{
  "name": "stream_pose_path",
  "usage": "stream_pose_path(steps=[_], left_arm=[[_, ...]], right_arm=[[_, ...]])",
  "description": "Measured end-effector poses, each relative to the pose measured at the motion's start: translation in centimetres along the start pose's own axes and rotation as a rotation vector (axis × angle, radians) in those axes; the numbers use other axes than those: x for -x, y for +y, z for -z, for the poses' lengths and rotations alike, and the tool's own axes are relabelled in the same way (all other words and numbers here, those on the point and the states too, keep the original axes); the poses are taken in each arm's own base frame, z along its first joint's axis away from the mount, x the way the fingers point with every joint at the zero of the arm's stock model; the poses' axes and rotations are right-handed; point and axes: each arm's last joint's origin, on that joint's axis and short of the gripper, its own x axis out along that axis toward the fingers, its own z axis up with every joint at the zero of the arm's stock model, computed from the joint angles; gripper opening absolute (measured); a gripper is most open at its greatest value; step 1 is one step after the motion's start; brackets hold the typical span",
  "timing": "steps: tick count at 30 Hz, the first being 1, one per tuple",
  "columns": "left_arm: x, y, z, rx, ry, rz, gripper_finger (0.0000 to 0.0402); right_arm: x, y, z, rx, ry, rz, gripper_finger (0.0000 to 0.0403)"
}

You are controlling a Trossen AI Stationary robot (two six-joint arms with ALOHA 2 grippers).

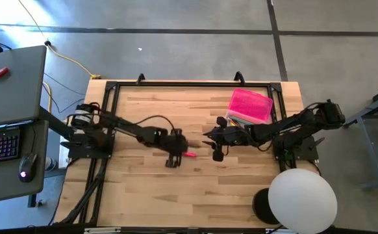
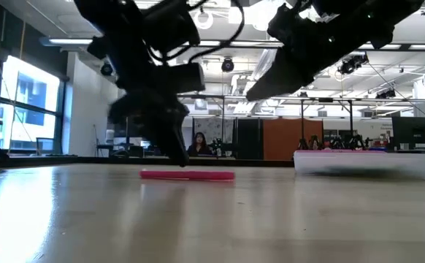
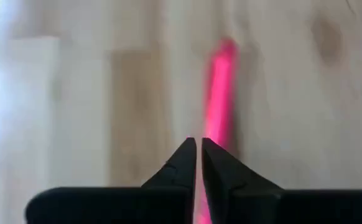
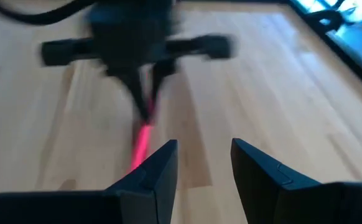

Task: Pick & place school supplies into a supply box
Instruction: Put the pink pen into the pink supply box

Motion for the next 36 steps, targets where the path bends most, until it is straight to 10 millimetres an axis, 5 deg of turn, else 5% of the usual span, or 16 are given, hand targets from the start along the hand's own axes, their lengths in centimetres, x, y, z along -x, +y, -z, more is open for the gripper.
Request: stream_pose_path(steps=[5, 14, 23, 29, 36], left_arm=[[-0.1, 1.9, -0.3, 0.116, -0.044, -0.026, 0.0043], [0.6, 2.4, -1.3, 0.139, -0.140, -0.119, 0.0018], [7.5, 3.2, -2.8, 0.146, -0.292, -0.225, 0.0074], [12.6, 3.9, -3.0, 0.182, -0.404, -0.339, 0.0062], [15.7, 4.0, -2.5, 0.196, -0.456, -0.342, 0.0029]], right_arm=[[-0.6, 0.3, 0.7, -0.031, 0.048, -0.057, 0.0129], [-5.2, 1.7, 2.7, 0.020, -0.062, -0.213, 0.0129], [-8.6, 2.4, 5.7, -0.016, -0.074, -0.244, 0.0129], [-11.4, 2.7, 7.6, 0.000, -0.027, -0.114, 0.0129], [-12.5, 2.8, 8.8, 0.018, -0.010, -0.087, 0.0129]])
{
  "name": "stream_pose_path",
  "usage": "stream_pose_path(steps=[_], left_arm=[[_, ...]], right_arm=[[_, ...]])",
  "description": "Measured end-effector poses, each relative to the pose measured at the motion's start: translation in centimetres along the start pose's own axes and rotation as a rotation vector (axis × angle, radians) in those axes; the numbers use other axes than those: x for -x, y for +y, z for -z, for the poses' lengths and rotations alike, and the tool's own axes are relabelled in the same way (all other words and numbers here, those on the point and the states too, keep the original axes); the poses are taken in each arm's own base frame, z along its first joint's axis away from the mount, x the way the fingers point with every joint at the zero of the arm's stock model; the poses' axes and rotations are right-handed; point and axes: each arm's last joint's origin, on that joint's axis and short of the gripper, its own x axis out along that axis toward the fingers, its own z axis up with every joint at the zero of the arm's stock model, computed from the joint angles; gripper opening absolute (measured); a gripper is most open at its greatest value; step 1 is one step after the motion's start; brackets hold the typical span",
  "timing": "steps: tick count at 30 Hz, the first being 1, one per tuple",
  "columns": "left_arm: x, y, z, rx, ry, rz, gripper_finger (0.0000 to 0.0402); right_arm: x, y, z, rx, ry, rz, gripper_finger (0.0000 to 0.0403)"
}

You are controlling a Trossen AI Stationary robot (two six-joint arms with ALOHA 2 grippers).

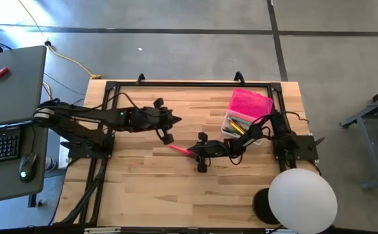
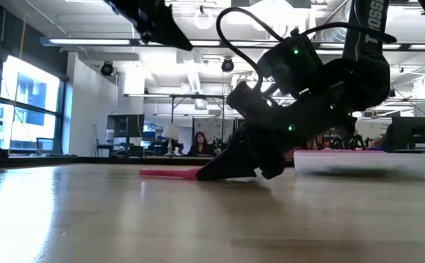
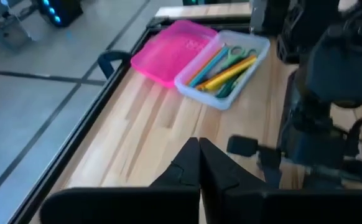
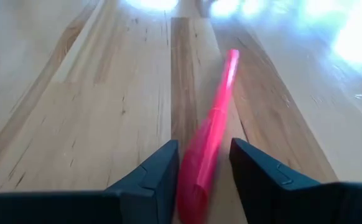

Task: Pick & place school supplies into a supply box
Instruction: Put the pink pen into the pink supply box

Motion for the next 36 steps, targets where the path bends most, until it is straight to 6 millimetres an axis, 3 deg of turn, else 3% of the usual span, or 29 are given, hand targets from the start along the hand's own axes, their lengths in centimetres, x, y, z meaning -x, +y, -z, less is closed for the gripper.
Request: stream_pose_path(steps=[5, 11, 18, 22, 26, 29, 33, 36], left_arm=[[0.4, 0.2, -0.3, 0.009, -0.023, -0.001, 0.0020], [0.4, 0.1, -0.3, 0.008, -0.021, 0.000, 0.0048], [0.4, 0.2, -0.5, 0.038, -0.045, -0.006, 0.0048], [0.5, 0.4, -0.5, 0.072, -0.046, -0.063, 0.0031], [1.1, 0.8, -0.7, 0.079, -0.059, -0.105, 0.0019], [1.4, 0.9, -0.8, 0.084, -0.069, -0.110, 0.0025], [1.5, 0.9, -0.9, 0.092, -0.070, -0.113, 0.0045], [1.5, 0.9, -0.9, 0.111, -0.072, -0.114, 0.0053]], right_arm=[[-0.1, -0.3, 0.0, -0.006, -0.022, 0.011, 0.0124], [-0.2, -0.4, -0.1, -0.007, -0.034, 0.025, 0.0112], [-0.2, -0.4, -0.4, 0.010, -0.067, 0.001, 0.0033], [0.5, -0.3, -1.6, 0.010, -0.091, -0.015, 0.0032], [2.7, -0.6, -5.0, 0.039, -0.122, 0.047, 0.0057], [4.9, -1.2, -6.8, 0.089, -0.050, 0.164, 0.0067], [9.0, -2.0, -9.5, 0.107, -0.003, 0.296, 0.0045], [12.1, -2.7, -9.8, 0.110, 0.092, 0.395, 0.0035]])
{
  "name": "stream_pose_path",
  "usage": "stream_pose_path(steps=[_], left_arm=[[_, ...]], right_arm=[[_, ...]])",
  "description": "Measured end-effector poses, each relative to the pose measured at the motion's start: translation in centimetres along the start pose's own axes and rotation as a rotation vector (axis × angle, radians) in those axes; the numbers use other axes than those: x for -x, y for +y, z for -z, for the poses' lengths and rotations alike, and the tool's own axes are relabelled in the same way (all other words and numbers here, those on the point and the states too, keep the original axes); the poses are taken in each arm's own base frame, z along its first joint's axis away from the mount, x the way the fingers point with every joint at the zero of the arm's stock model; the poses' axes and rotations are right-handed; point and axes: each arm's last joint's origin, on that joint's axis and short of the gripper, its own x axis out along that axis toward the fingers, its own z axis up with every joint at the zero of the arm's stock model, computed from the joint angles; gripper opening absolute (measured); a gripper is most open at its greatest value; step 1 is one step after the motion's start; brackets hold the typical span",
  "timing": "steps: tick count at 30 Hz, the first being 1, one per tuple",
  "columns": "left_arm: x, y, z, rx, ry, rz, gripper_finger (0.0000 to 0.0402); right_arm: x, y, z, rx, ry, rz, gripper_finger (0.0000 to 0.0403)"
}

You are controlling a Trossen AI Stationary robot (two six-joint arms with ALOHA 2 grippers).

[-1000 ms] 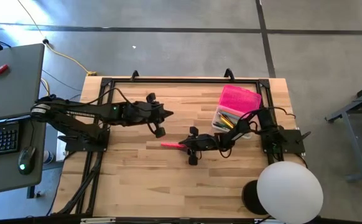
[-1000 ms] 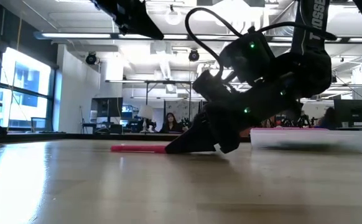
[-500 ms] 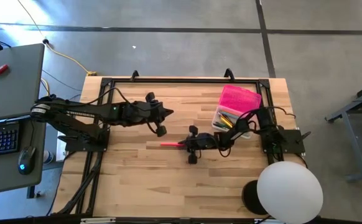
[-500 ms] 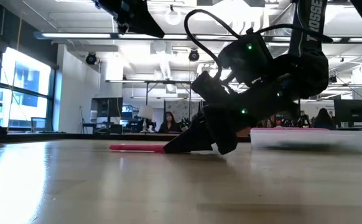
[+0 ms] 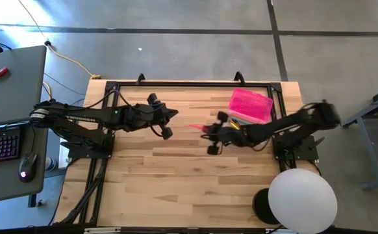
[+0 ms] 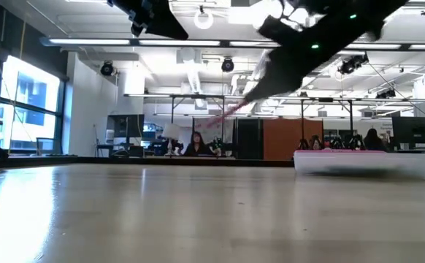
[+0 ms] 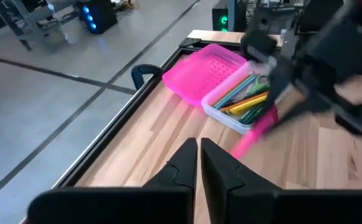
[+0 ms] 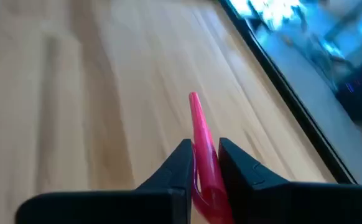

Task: Pick & place school supplies into a supply box
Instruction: Put the pink pen into the pink supply box, then close the pink supply box

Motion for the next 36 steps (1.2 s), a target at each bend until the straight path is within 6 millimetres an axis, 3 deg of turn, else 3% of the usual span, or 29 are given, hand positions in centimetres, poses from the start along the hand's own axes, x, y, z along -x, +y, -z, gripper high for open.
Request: stream_pose_path(steps=[5, 12, 17, 22, 24, 31, 36], left_arm=[[0.0, 0.0, 0.0, -0.002, 0.004, 0.001, 0.0048], [0.0, 0.0, 0.1, -0.004, 0.007, 0.000, 0.0025], [0.0, 0.0, 0.1, -0.004, 0.007, 0.000, 0.0029], [0.0, 0.0, 0.0, 0.001, -0.001, 0.001, 0.0047], [0.0, 0.0, 0.0, 0.001, -0.002, 0.001, 0.0049], [0.0, 0.0, -0.1, 0.013, -0.006, 0.002, 0.0034], [0.0, 0.0, -0.1, 0.026, -0.007, 0.002, 0.0023]], right_arm=[[4.3, -2.7, 2.8, -0.094, 0.144, 0.143, 0.0043], [9.2, -3.9, 8.8, -0.247, 0.184, 0.130, 0.0046], [10.5, -4.0, 13.0, -0.366, 0.159, 0.078, 0.0035], [10.0, -3.9, 16.7, -0.443, 0.135, 0.102, 0.0060], [9.8, -3.7, 17.2, -0.479, 0.110, 0.084, 0.0068], [9.7, -3.8, 14.9, -0.400, -0.006, 0.036, 0.0087], [9.3, -4.2, 14.6, -0.418, 0.003, -0.009, 0.0104]])
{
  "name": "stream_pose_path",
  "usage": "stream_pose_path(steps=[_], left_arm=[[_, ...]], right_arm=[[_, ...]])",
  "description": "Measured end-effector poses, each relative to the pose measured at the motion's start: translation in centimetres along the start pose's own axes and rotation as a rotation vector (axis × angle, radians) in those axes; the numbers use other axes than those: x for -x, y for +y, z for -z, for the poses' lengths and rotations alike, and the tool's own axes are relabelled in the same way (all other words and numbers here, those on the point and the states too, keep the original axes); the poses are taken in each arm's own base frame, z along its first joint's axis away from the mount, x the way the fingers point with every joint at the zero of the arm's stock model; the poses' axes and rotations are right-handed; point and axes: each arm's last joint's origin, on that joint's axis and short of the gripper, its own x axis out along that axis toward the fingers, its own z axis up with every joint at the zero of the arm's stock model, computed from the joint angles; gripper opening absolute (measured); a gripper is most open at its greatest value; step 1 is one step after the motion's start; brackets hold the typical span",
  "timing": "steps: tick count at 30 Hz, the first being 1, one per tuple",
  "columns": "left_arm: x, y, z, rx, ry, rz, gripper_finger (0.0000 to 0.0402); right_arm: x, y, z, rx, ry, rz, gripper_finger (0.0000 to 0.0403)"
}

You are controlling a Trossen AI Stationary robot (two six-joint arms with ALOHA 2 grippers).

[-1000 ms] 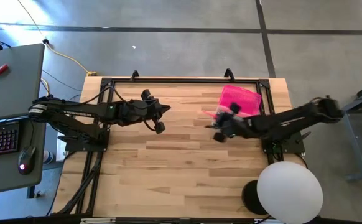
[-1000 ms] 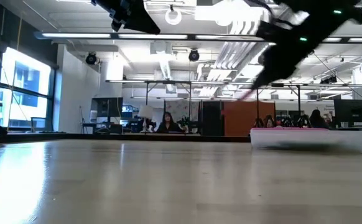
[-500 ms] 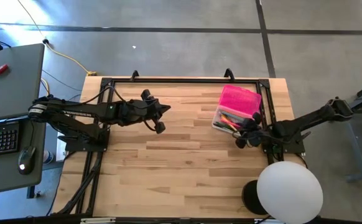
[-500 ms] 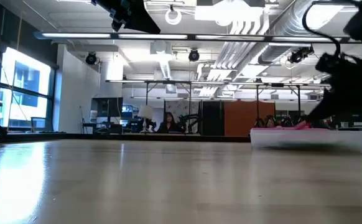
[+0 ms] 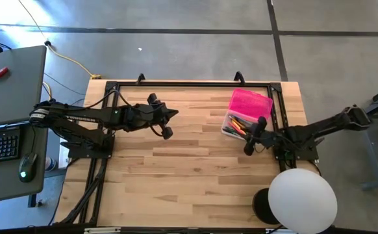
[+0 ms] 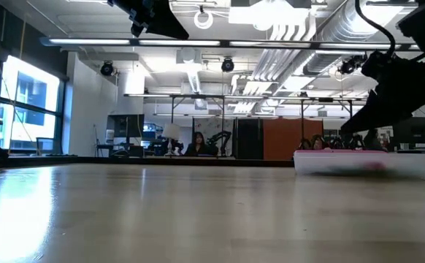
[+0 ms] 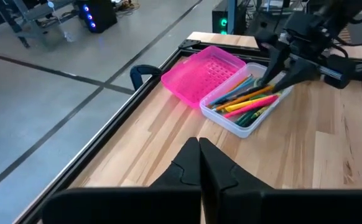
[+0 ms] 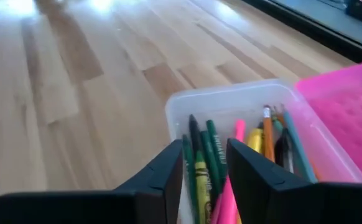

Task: Pick & place school supplies into a supply box
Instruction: Close the pink supply box

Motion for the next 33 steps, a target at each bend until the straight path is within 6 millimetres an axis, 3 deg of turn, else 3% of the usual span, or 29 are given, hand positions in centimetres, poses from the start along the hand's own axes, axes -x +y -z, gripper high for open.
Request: stream_pose_path(steps=[7, 14, 21, 33], left_arm=[[0.0, 0.0, 0.0, 0.001, 0.000, 0.000, 0.0043], [0.0, 0.0, -0.1, 0.005, -0.006, 0.001, 0.0039], [0.0, 0.0, -0.1, 0.005, -0.007, 0.003, 0.0024], [0.0, 0.0, -0.1, 0.005, -0.007, 0.003, 0.0043]], right_arm=[[-1.2, -0.9, 0.3, -0.106, 0.091, 0.040, 0.0088], [-3.0, -1.4, 0.0, -0.111, 0.100, 0.075, 0.0007], [-4.8, -1.7, -0.5, -0.171, 0.098, -0.001, 0.0002], [-7.8, -0.8, -0.5, -0.167, 0.138, -0.057, 0.0001]])
